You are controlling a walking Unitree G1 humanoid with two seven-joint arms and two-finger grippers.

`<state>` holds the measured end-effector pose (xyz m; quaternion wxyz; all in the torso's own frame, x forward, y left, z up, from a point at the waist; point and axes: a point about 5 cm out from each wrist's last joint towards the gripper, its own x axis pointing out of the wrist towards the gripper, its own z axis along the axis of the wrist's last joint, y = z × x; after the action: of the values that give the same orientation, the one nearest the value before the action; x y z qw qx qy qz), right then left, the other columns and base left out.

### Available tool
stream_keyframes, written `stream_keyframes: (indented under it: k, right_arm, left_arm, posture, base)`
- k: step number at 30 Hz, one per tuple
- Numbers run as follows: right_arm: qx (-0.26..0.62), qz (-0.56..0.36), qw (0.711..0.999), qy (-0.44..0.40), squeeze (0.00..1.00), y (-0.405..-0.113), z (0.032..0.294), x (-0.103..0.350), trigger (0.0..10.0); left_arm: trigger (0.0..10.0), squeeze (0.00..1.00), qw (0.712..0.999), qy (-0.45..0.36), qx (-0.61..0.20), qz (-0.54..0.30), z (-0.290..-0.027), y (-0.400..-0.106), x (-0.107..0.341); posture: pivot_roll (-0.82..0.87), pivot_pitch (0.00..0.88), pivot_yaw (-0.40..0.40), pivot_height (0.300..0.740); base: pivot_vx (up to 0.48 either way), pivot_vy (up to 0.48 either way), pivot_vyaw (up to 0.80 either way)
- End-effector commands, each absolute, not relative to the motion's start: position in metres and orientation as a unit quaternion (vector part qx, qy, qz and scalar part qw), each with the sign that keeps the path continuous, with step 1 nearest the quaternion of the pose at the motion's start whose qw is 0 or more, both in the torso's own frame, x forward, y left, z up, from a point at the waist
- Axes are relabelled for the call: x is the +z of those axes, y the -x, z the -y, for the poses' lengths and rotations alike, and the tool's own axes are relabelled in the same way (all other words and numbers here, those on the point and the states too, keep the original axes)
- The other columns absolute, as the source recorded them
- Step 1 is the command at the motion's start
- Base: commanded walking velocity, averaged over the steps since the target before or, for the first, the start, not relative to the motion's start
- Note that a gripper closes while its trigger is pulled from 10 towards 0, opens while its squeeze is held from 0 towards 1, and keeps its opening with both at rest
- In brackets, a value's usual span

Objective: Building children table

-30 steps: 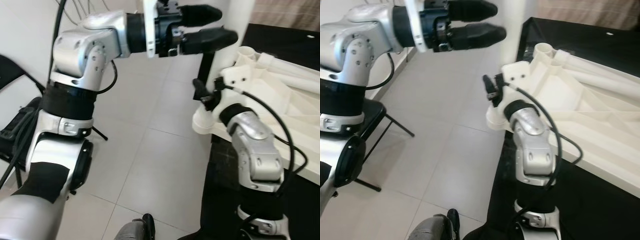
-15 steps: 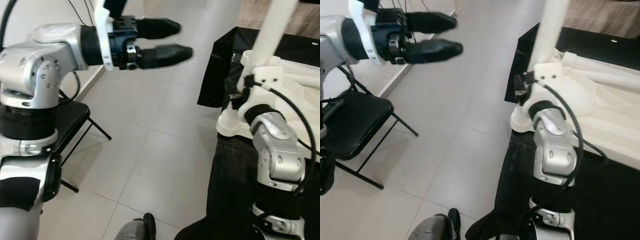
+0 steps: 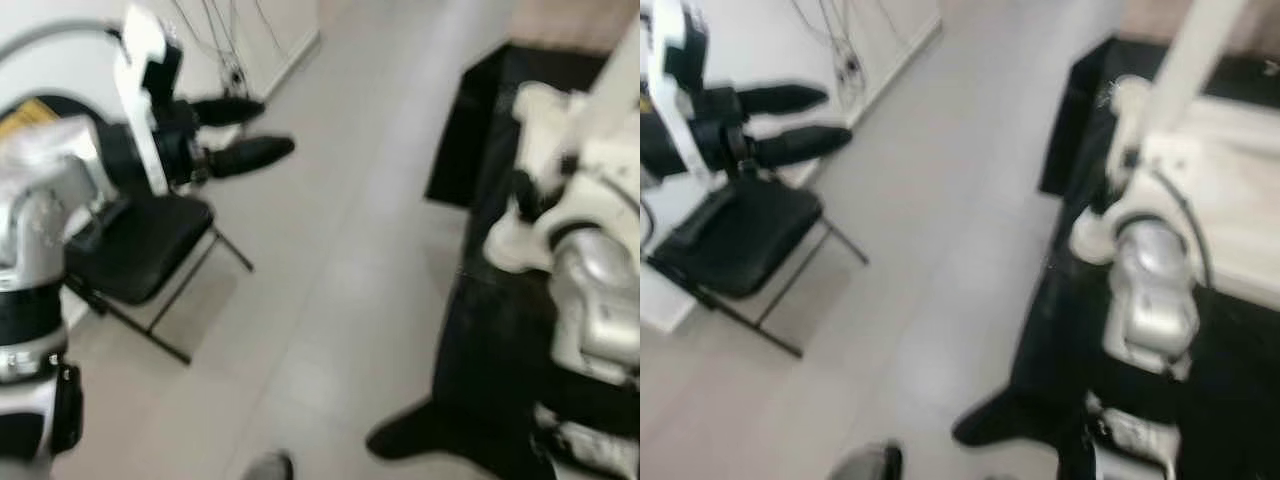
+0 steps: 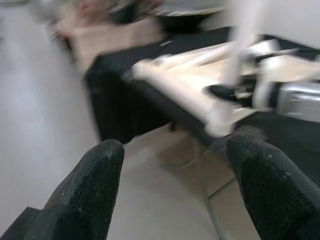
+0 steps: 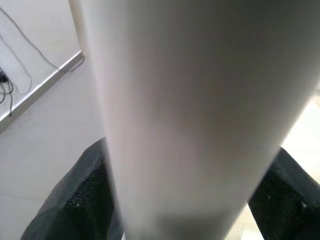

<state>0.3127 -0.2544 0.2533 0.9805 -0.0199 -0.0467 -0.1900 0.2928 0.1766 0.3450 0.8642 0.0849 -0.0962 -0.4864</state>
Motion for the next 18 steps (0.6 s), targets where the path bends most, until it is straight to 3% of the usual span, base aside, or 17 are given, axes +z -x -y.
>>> stream_keyframes:
  k: [1, 12, 18]
  right_arm:
    - [-0.214, 0.044, 0.976, 0.016, 0.0, -0.304, 0.264, 0.248, 10.0]
    - [-0.191, 0.053, 0.98, 0.009, 0.0, -0.28, 0.258, 0.226, 10.0]
    - [-0.185, 0.037, 0.982, 0.017, 0.0, -0.26, 0.258, 0.206, 10.0]
  left_arm:
    - [10.0, 0.0, 0.868, -0.09, -0.477, 0.108, -0.174, -0.29, 0.344]
    - [10.0, 0.0, 0.935, -0.068, -0.337, 0.091, -0.176, -0.286, 0.274]
    - [10.0, 0.0, 0.955, -0.07, -0.282, 0.053, -0.177, -0.277, 0.237]
  posture:
    - [0.09, 0.223, 0.025, 0.74]
    - [0.08, 0.21, 0.039, 0.74]
    - [0.07, 0.205, 0.044, 0.74]
  base:
    - [0.0, 0.0, 0.0]
    - [0.0, 0.0, 0.0]
    - [0.0, 0.0, 0.0]
